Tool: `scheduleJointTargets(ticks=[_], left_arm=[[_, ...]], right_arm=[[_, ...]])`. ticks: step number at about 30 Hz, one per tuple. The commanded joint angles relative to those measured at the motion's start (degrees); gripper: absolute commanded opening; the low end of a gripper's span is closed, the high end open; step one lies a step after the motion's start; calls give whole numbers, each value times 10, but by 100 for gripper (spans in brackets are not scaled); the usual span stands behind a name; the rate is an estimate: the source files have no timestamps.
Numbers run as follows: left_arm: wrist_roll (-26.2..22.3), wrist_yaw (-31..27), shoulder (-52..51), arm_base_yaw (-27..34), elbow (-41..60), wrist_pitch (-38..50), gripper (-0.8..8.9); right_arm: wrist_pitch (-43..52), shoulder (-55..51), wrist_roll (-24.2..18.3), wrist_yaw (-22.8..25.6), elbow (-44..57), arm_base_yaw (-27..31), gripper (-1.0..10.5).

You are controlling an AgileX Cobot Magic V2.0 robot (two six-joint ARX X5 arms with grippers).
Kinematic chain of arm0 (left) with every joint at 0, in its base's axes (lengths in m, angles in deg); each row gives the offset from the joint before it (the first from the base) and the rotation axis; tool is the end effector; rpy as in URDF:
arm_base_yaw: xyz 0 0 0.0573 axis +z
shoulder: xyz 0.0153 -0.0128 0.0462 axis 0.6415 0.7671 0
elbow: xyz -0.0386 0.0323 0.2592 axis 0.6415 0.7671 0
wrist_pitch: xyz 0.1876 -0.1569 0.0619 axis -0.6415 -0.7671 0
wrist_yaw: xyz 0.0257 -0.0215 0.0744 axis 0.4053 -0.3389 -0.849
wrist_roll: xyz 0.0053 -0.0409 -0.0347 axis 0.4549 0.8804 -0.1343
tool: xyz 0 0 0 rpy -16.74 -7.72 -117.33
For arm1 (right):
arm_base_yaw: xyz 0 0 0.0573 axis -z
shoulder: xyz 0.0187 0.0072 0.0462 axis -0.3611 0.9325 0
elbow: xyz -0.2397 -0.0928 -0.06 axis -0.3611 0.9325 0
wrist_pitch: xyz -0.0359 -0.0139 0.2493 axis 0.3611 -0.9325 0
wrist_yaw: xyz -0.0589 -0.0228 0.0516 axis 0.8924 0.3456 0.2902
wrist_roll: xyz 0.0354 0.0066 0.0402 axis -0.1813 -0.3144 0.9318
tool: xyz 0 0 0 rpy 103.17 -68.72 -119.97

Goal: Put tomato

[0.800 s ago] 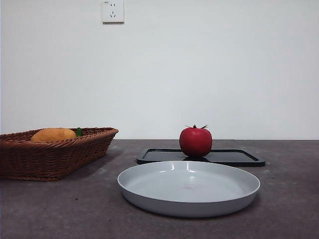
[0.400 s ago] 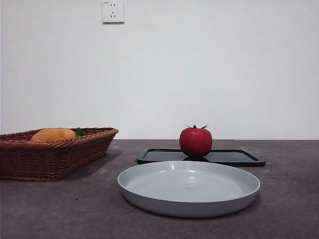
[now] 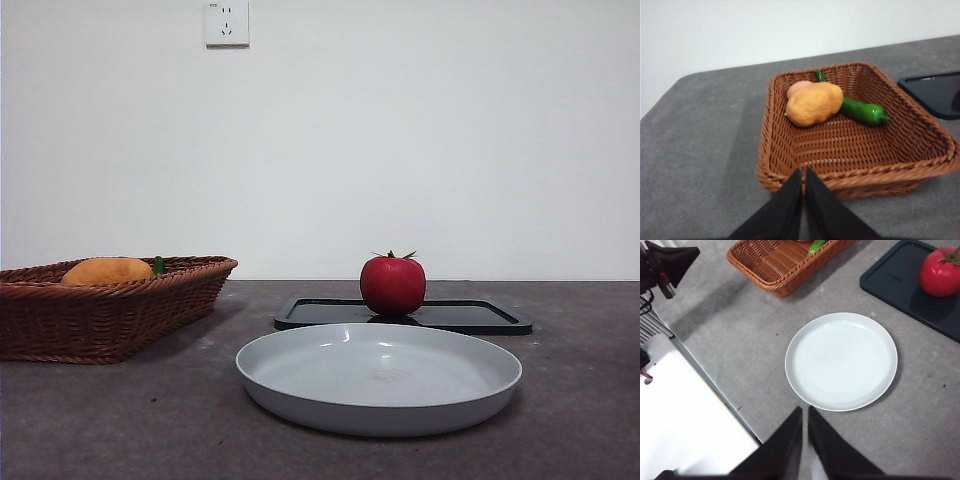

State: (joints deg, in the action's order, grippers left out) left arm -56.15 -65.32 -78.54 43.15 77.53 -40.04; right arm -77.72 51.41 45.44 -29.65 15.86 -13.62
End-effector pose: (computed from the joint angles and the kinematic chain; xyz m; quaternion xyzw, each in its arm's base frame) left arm 0.0950 0.0004 0.1599 0.0656 0.0574 -0.0628 0.9942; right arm 0.0799 0.0655 0.3398 -0.0109 0.3417 0.3930 0.8536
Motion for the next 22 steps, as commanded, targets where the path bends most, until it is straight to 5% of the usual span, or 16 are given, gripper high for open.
scheduleJointTargets(ticks=[1, 22], left_arm=[[8, -1, -3, 1, 12, 0, 10], [16, -1, -3, 1, 12, -17, 10]], right_arm=[[5, 2, 5, 0, -4, -4, 6], [5, 2, 5, 0, -4, -4, 6]])
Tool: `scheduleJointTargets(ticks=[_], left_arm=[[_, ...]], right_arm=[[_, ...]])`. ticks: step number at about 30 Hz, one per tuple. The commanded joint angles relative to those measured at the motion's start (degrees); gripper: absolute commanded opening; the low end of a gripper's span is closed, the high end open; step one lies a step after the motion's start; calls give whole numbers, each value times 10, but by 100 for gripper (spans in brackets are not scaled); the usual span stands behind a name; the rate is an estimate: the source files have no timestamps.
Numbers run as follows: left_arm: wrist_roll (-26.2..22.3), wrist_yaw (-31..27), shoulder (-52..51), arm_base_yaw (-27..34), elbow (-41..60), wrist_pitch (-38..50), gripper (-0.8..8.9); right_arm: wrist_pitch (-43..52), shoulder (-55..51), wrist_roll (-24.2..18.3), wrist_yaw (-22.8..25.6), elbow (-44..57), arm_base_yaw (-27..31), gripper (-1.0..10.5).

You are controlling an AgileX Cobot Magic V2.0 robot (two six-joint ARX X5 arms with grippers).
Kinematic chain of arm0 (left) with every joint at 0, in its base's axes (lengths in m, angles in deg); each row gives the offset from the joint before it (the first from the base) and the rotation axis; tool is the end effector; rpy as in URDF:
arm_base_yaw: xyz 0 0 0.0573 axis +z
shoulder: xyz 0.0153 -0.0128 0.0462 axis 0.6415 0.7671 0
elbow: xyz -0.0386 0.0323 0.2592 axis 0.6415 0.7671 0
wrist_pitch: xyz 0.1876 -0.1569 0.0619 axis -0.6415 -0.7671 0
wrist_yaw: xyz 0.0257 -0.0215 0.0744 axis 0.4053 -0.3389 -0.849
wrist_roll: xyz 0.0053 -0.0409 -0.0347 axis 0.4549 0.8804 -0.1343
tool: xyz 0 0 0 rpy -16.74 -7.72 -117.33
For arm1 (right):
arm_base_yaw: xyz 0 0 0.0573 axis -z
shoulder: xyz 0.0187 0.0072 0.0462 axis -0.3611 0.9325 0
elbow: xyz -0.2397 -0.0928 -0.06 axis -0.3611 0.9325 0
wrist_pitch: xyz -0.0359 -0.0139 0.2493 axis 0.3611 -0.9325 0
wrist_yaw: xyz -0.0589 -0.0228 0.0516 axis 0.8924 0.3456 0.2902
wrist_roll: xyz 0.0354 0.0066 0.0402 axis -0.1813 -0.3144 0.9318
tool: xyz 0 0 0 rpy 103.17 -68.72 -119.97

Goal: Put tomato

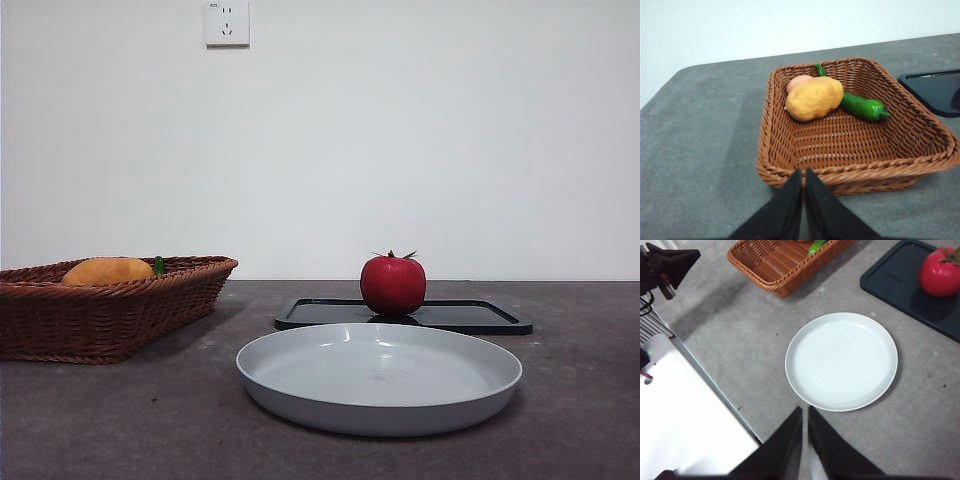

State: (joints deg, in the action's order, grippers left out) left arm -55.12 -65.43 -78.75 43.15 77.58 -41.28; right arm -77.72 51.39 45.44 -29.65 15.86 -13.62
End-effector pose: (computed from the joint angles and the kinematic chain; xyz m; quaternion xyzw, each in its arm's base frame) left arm 0.0946 0.0004 0.1578 0.0556 0.0673 -0.0619 0.9943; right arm 0.0798 0.0654 0.3398 -0.0109 0.3415 0.3930 0.8537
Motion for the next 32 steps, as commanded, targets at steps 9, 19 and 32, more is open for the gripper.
scheduleJointTargets(ticks=[9, 19, 32], left_arm=[[6, 0, -1, 1, 12, -5, 10], [6, 0, -1, 1, 12, -5, 10], [6, 0, -1, 1, 12, -5, 10]], right_arm=[[5, 2, 5, 0, -4, -4, 6], [9, -12, -40, 5, -4, 26, 6], [351, -156, -66, 5, 191, 256, 6]])
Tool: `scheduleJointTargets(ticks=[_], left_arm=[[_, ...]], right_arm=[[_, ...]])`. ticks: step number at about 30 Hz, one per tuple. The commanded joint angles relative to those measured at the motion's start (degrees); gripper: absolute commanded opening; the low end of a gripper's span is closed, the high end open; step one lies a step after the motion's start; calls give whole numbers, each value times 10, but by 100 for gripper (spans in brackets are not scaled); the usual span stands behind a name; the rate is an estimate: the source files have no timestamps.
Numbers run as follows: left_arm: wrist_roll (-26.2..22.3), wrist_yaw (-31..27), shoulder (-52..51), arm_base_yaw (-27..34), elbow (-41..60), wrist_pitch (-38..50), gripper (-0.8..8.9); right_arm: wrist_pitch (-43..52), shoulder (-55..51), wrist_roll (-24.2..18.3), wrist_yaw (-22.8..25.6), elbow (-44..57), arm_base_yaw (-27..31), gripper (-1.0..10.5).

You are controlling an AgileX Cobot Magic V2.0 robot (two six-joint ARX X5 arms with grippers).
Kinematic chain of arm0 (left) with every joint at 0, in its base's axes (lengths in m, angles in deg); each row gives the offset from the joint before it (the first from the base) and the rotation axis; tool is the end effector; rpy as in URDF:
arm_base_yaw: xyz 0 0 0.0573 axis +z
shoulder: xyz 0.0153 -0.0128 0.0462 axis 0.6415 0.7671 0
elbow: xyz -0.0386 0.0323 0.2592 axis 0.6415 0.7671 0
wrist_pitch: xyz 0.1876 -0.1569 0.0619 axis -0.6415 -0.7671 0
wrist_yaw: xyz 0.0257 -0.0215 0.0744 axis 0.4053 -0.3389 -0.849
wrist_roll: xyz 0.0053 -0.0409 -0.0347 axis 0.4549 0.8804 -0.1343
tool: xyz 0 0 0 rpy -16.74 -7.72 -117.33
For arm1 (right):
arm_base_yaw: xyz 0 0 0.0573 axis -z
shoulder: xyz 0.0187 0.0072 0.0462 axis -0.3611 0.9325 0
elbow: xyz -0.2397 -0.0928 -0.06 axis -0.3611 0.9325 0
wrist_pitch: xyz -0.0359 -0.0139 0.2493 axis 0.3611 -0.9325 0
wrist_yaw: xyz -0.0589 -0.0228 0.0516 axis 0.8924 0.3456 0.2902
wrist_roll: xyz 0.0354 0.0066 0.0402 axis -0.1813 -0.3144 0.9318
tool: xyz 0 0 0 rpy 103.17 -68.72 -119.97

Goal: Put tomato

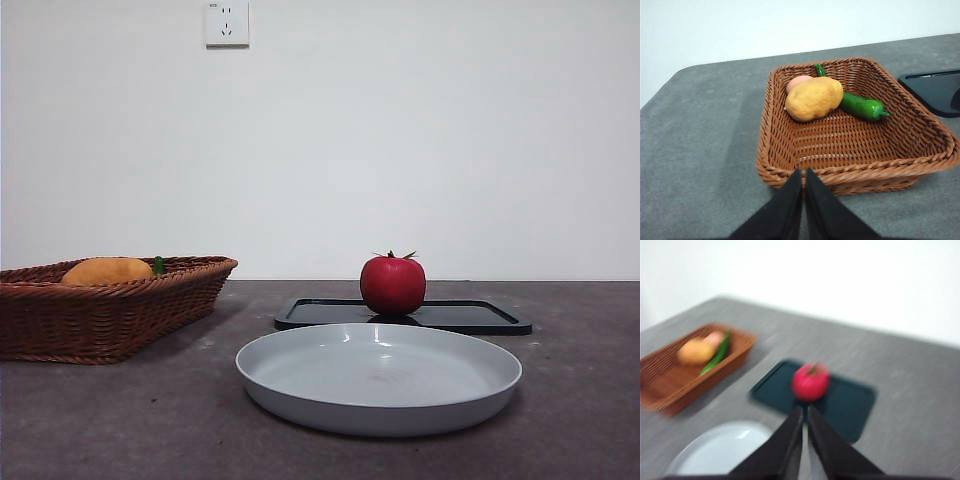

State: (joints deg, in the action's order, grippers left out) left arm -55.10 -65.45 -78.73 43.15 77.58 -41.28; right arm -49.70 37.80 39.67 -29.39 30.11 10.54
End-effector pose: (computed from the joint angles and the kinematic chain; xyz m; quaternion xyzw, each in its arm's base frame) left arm 0.0946 0.0005 0.1578 0.0554 0.0675 -0.0617 0.9943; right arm 0.0875 0.0246 0.3252 0.0024 0.0929 0.2314 0.9684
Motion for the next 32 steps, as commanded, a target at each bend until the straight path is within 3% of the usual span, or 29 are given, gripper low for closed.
scheduleJointTargets(ticks=[1, 7, 13, 20, 32], left_arm=[[6, 0, -1, 1, 12, -5, 10], [6, 0, -1, 1, 12, -5, 10], [6, 0, -1, 1, 12, -5, 10], [6, 0, -1, 1, 12, -5, 10], [6, 0, -1, 1, 12, -5, 10]], right_arm=[[111, -38, -9, 4, 81, 23, 6], [274, -128, -8, 89, 249, 53, 6], [309, -193, 0, 190, 355, 57, 6], [307, -226, 5, 194, 411, 71, 6], [175, -245, 17, 192, 412, 91, 6]])
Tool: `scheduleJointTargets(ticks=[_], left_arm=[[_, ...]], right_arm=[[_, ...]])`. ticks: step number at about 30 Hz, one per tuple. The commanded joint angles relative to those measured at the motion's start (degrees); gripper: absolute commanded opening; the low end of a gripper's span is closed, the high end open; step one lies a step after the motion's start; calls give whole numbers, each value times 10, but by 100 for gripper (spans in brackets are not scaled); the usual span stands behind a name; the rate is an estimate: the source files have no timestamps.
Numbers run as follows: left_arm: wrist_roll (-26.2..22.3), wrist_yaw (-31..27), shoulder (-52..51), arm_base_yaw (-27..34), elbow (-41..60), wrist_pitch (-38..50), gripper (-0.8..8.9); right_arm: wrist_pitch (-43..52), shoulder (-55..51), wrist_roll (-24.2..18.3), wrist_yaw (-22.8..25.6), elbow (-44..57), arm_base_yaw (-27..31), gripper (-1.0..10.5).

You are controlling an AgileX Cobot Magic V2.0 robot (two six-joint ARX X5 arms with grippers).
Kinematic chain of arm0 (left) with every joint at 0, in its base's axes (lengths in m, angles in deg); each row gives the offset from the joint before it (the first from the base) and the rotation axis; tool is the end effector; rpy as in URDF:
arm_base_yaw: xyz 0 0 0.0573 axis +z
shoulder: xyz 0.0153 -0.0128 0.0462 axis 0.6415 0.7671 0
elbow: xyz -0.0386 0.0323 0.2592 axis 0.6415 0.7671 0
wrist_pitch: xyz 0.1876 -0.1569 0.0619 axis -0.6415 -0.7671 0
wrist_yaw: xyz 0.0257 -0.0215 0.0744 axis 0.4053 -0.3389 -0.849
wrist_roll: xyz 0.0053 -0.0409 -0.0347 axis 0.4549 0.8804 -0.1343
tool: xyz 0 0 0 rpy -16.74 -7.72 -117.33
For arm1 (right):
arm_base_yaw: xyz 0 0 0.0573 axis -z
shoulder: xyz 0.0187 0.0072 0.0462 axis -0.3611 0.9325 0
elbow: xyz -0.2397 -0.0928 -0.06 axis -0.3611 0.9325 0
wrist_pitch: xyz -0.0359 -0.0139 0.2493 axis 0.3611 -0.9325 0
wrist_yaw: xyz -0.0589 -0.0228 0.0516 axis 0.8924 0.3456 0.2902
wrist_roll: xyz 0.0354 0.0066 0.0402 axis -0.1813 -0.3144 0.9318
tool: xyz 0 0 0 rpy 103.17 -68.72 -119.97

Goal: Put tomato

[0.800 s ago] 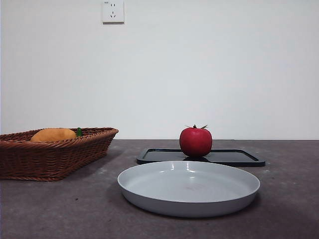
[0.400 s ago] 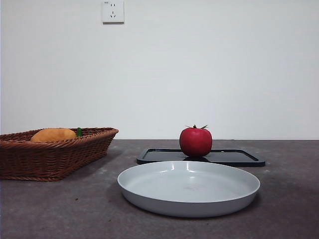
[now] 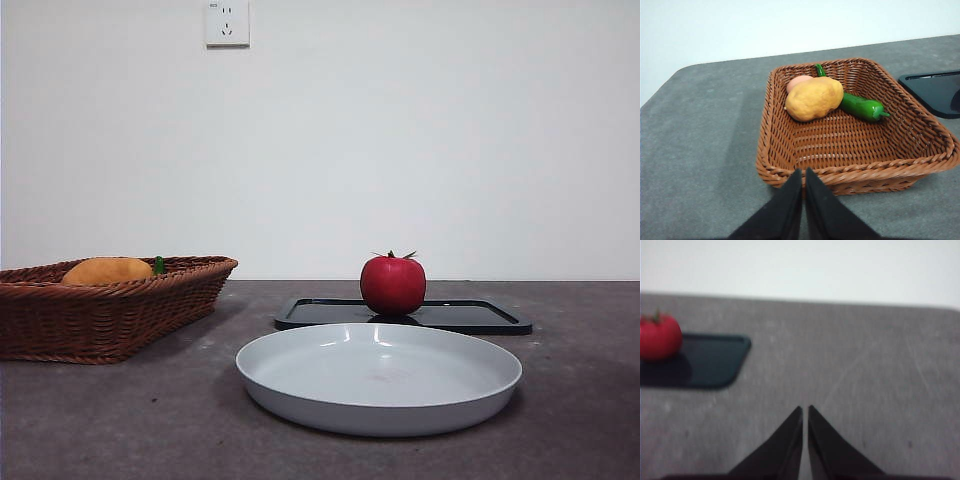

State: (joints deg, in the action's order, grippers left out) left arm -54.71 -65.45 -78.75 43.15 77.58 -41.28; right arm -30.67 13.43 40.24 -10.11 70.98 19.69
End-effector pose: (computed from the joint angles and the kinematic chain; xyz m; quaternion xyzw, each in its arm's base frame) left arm 0.0946 0.0005 0.1578 0.0520 0.0676 -0.0615 0.9945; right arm 0.0961 0.0009 0.1536 -0.0001 0.0715 -0.0139 0.9973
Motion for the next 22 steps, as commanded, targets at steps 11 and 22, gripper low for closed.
scheduleJointTargets(ticks=[11, 22], left_arm=[[2, 0, -1, 1, 12, -5, 10], [2, 0, -1, 1, 12, -5, 10]], right_arm=[[-2, -1, 23, 0, 3, 0, 6], [-2, -1, 23, 0, 3, 0, 6]])
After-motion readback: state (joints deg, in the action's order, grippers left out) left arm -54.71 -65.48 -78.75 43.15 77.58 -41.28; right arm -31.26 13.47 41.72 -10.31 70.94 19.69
